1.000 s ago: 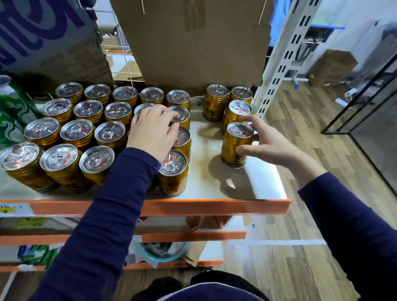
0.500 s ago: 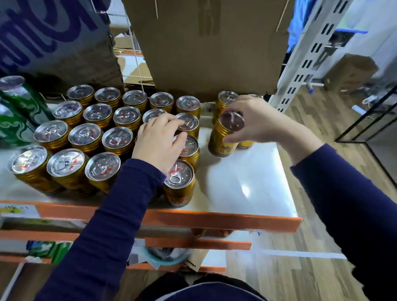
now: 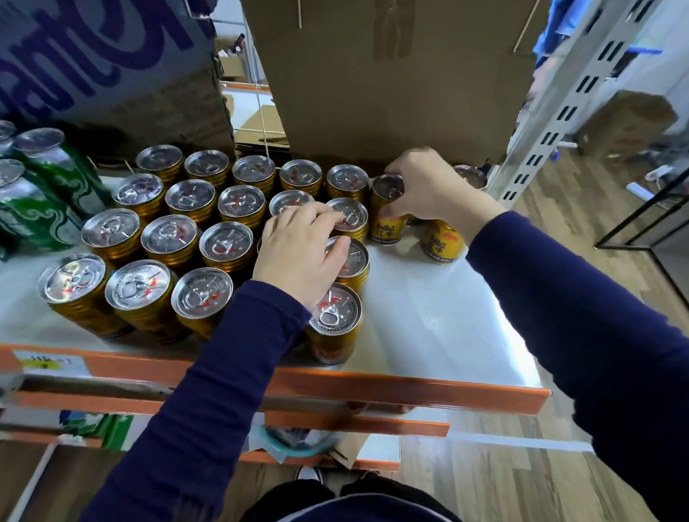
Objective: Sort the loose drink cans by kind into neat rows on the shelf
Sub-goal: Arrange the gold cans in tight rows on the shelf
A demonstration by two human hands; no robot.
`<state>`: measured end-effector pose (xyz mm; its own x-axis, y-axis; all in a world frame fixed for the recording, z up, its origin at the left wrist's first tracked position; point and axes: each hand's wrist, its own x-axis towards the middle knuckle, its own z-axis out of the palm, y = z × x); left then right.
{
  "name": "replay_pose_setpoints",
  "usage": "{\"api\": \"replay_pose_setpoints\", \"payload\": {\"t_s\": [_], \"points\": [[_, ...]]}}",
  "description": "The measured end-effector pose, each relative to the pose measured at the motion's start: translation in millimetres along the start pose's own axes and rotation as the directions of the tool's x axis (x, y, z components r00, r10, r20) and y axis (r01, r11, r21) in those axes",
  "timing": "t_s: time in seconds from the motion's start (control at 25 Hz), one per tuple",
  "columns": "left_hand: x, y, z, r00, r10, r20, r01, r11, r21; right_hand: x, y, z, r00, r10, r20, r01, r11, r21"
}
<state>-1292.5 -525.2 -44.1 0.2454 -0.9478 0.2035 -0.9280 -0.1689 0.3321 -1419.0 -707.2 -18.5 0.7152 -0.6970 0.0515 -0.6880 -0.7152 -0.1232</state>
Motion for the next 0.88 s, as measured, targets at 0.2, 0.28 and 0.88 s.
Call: {"api": "replay_pose_setpoints", "payload": {"t_s": [0.2, 0.28, 0.88], "points": [[-0.1, -0.4, 0.4, 1.0, 0.007, -0.002, -0.007, 1.0, -0.002, -4.7, -0.7, 3.7, 1.0, 0.002, -0.02, -0.003, 1.0, -0.024], [0.0, -0.9, 0.6, 1.0, 0.01, -0.004, -0.01, 1.0, -0.001, -6.5, -0.4, 5.5, 1.0, 0.012, -0.028, -0.013, 0.999, -0.032], [34.4, 20.7, -30.3, 0.99, 0.141, 0.013, -0.137, 0.977, -0.163, -68.7, 60.5, -21.0, 0.9, 0.27, -0.341, -0.195, 0.951, 0.238]]}}
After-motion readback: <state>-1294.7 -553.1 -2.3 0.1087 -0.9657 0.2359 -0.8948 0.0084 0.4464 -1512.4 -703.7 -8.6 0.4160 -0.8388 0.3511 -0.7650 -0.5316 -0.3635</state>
